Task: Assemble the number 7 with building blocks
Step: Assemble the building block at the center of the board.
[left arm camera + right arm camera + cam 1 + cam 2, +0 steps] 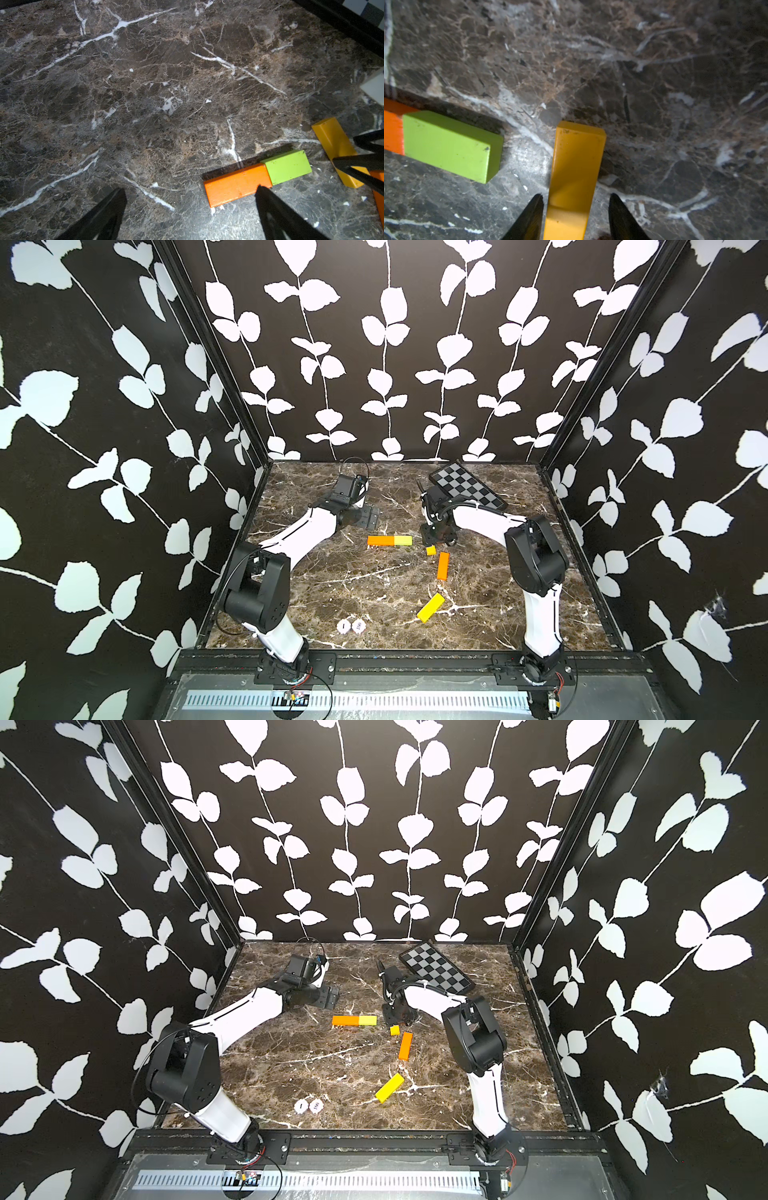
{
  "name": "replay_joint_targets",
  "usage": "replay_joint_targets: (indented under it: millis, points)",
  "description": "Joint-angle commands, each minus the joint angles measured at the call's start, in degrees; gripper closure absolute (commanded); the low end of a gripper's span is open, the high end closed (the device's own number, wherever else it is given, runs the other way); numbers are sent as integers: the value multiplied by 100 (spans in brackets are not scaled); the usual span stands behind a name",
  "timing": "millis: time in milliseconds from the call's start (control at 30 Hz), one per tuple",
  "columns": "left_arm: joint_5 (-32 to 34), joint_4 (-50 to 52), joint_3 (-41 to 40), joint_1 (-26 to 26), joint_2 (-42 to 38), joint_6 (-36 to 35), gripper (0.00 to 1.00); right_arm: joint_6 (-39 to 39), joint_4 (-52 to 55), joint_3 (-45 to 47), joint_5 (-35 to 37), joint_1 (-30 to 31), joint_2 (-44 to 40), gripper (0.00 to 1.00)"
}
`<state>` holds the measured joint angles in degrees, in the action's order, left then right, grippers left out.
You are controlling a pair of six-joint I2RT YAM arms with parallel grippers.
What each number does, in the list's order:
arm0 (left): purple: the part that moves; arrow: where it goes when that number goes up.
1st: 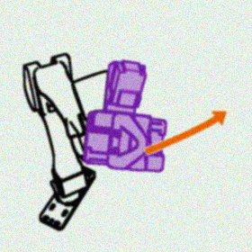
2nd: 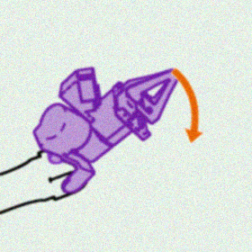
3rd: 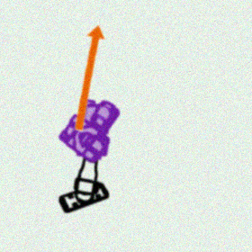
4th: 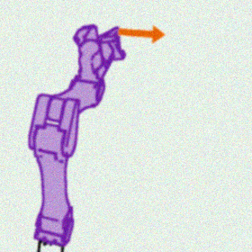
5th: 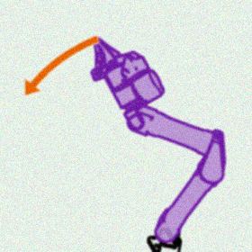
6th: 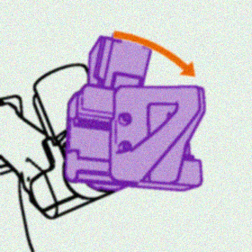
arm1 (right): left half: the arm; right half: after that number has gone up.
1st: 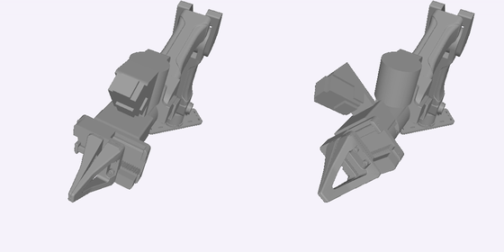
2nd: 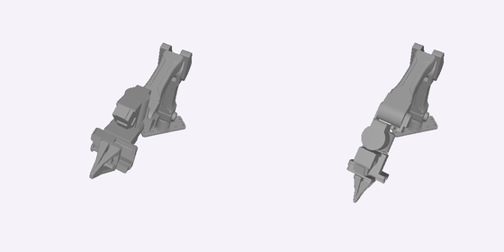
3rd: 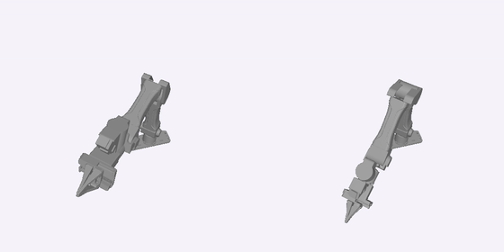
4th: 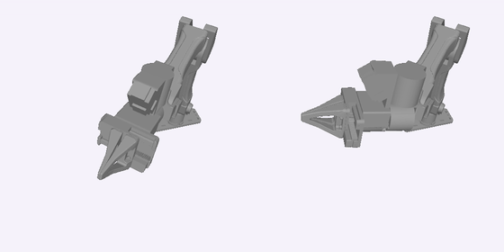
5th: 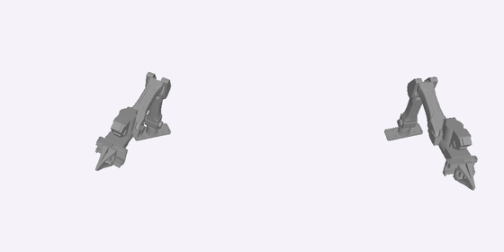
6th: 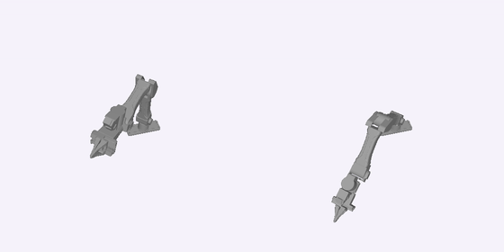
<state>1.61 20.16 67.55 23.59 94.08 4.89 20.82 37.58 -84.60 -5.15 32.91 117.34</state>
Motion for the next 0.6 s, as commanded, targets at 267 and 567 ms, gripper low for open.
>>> replay_joint_targets:
  millis: [267, 567]
  points:
    - [104, 115, 101, 5, -31, -30, 1, 179, 175, -120, -113, -12, 73, 74]
    - [144, 103, 46, 5, -48, -14, 1, 818, -395, 796, -736, 22, -239, 77]
